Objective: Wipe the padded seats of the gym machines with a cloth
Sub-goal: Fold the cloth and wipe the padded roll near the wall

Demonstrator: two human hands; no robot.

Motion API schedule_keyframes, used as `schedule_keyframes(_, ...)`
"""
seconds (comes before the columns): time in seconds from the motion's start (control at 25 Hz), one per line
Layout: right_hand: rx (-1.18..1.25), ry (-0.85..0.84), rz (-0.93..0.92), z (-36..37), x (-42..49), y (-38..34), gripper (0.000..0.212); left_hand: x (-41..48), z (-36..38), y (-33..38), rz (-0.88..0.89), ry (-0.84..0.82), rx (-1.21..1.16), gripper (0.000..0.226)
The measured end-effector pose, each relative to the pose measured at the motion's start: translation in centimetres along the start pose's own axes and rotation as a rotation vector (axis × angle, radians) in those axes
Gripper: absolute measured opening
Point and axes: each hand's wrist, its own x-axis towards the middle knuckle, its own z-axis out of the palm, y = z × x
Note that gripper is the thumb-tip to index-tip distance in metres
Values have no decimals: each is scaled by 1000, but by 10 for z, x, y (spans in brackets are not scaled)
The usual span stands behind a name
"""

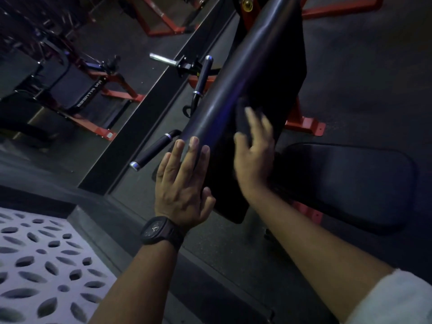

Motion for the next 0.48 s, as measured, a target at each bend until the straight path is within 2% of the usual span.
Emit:
schedule_keyframes(0.04, -73, -30, -274, -4, -8, -3, 50, 0, 0, 0, 1, 6, -10, 67)
schedule_keyframes(0.12, -156, -206, -842, -13, 6, 15, 45, 1, -1, 0, 1, 10, -29, 66)
schedule_keyframes(0.16, -180, -243, -933, -14, 26, 23, 44, 1, -1, 0, -4, 3, -23, 66)
schedule_keyframes(0.2, -185, -228, -861, -13, 42, 26, 45, 1, -1, 0, -9, -2, -11, 67)
schedule_keyframes(0.28, -153, -133, -579, -7, 45, 19, 51, 0, -2, 1, -17, -19, 2, 67)
schedule_keyframes(0.32, -175, -115, -653, -6, 38, 17, 51, 1, -4, 2, -13, -29, 8, 67)
schedule_keyframes(0.4, -242, -226, -954, -10, 42, 25, 50, 4, -6, 2, -11, -64, 19, 69)
schedule_keyframes(0.44, -239, -224, -919, -9, 57, 31, 51, 4, -7, 4, -25, -98, 26, 71)
schedule_keyframes(0.48, -212, -162, -686, -6, 69, 32, 53, 5, -11, 6, -43, -135, 34, 73)
